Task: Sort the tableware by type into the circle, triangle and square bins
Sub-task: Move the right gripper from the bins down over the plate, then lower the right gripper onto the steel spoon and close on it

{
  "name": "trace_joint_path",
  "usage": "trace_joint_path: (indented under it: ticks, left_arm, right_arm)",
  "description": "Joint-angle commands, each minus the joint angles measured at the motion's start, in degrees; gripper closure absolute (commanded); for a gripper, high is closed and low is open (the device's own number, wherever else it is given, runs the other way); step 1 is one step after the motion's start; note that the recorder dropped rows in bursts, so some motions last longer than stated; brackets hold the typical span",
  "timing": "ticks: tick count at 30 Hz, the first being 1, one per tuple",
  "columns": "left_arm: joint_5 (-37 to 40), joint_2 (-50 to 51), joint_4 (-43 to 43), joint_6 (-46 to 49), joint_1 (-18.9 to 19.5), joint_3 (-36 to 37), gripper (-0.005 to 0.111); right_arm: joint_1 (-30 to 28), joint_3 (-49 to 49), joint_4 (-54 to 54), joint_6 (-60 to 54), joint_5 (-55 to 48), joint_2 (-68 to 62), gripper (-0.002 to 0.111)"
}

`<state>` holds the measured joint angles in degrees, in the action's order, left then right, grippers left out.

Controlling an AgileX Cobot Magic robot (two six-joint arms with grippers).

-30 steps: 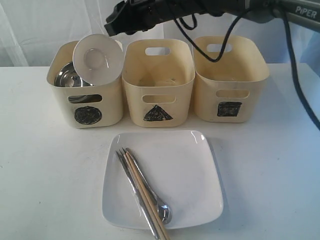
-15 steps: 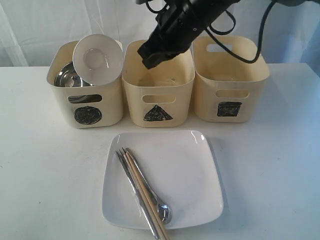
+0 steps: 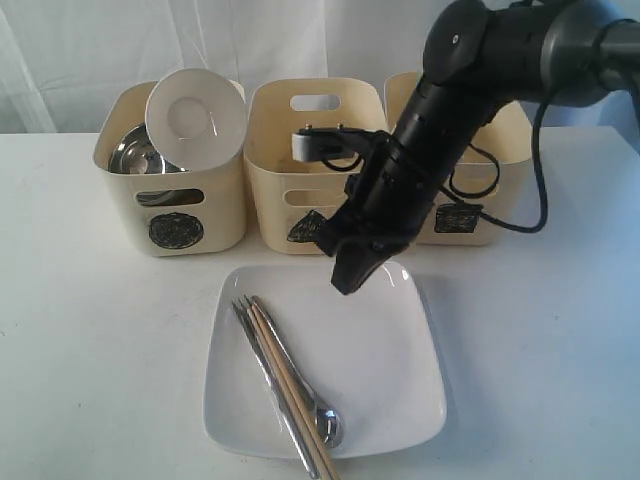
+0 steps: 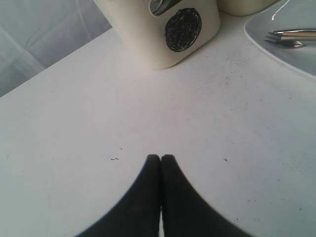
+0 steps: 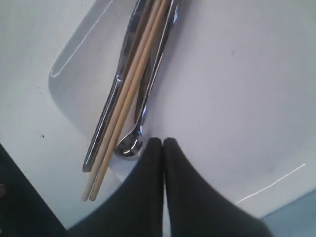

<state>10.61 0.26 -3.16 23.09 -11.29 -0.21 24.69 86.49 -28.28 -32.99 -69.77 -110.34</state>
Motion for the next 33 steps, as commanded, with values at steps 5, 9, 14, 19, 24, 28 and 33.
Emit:
trace_joint_path:
  ticks: [5, 9, 14, 19, 24, 28, 33]
  left_arm:
    - [-0.11, -0.26, -0.17, -0.14, -0.25, 0.21, 0.107]
    - [-0.11, -0.26, -0.17, -0.14, -0.25, 0.21, 0.107]
    - [-0.11, -0.26, -0.17, -0.14, -0.25, 0.21, 0.107]
    - [-0.11, -0.26, -0.17, -0.14, -0.25, 0.21, 0.107]
    - [-0.11, -0.26, -0.17, -0.14, -0.25, 0.21, 0.107]
    - [-0.11, -0.26, -0.17, -0.14, -0.25, 0.21, 0.107]
    - [-0.11, -0.26, -0.17, -0.14, -0.25, 0.21, 0.107]
  right_arm:
    - [-0.12, -11.92, -3.24, -0.31, 1.99, 6.23, 0.108]
    - [-0.12, -16.16, -4.23, -1.78, 2.33, 6.28, 0.108]
    - [-0.12, -18.81, -8.29, -5.89, 2.71, 6.28, 0.093]
    - [-0.03, -19.32, -12.76, -6.68, 6.45, 5.72, 0.073]
    - [1.81, -19.32, -13.22, -6.68, 8.73, 5.47, 0.069]
    - [5.12, -19.32, -13.26, -8.19, 9.59, 4.53, 0.069]
    - [8.30, -19.32, -11.21, -9.36, 11.94, 2.94, 0.067]
